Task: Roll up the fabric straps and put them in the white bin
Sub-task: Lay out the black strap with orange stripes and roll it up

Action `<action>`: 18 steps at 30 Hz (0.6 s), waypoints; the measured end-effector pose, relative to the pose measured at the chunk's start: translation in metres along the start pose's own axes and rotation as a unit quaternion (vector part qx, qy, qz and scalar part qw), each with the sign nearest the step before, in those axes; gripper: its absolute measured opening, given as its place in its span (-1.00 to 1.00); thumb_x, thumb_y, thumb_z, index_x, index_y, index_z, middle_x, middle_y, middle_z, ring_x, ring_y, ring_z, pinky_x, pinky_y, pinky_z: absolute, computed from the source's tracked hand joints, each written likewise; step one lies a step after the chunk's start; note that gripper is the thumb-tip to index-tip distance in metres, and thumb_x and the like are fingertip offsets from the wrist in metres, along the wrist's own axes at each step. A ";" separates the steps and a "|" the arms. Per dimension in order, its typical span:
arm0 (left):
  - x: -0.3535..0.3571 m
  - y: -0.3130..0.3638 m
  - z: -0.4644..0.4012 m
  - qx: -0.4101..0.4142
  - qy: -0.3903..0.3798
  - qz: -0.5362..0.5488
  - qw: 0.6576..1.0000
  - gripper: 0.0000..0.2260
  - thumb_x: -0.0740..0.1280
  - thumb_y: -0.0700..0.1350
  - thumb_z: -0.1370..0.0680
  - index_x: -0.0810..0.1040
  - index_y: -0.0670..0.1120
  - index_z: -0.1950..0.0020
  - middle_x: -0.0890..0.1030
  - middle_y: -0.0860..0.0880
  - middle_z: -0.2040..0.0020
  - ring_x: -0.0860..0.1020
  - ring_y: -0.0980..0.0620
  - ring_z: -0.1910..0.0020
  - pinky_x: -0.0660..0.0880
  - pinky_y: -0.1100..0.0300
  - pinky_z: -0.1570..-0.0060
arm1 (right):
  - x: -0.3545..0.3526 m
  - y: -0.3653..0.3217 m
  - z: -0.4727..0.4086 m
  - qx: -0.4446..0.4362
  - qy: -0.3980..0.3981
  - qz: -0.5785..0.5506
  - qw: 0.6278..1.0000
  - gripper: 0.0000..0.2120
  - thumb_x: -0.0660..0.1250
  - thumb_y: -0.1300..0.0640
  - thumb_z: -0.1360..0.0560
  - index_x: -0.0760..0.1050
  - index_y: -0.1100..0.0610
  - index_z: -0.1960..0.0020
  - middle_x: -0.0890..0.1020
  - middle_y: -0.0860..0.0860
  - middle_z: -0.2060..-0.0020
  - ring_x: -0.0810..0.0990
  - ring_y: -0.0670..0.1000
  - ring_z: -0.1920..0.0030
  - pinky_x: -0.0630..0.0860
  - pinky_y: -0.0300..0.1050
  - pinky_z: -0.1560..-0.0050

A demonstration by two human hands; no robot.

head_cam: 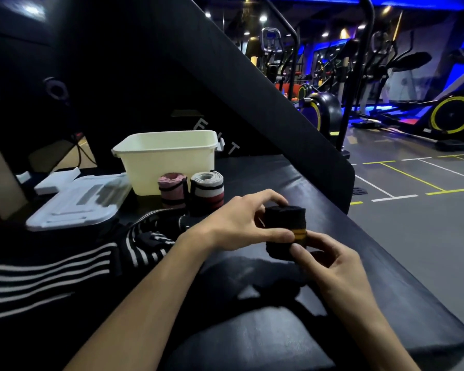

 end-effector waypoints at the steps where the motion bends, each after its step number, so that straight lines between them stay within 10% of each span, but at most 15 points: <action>1: -0.005 0.002 0.003 -0.006 -0.009 -0.002 1.000 -0.52 0.59 0.14 -0.43 0.51 0.20 -0.28 0.72 0.02 0.09 0.69 0.09 0.09 0.62 0.03 -0.05 | 0.001 0.000 0.000 -0.007 0.004 0.003 1.000 -0.63 0.50 0.04 -0.42 0.62 0.01 -0.23 0.75 -0.09 0.00 0.74 -0.02 0.09 0.63 -0.13 0.11; 10: -0.119 -0.032 0.067 -0.158 0.310 -0.078 0.934 -0.48 0.63 0.06 -0.35 0.45 0.13 -0.20 0.65 0.09 -0.04 0.65 0.11 0.05 0.59 0.19 0.06 | 0.038 -0.006 0.015 -0.054 -0.069 0.057 0.995 -0.63 0.51 0.23 -0.47 0.59 -0.14 -0.16 0.69 -0.10 0.01 0.71 -0.15 0.09 0.62 -0.29 0.16; 18: -0.168 -0.114 0.087 -0.389 0.325 -0.078 0.859 -0.44 0.64 -0.05 -0.33 0.43 -0.01 -0.20 0.62 -0.07 -0.11 0.60 -0.04 -0.04 0.53 0.04 0.00 | 0.061 -0.013 0.025 -0.108 -0.129 0.113 0.979 -0.70 0.51 0.21 -0.48 0.61 -0.07 -0.13 0.59 -0.21 -0.12 0.68 -0.16 0.05 0.52 -0.39 0.17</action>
Point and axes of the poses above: each hand's wrist, its own z-axis away from the middle knuckle, its own x-axis out of the palm, y = z × x, the point moved 1 cm from there along -z, towards the middle knuckle
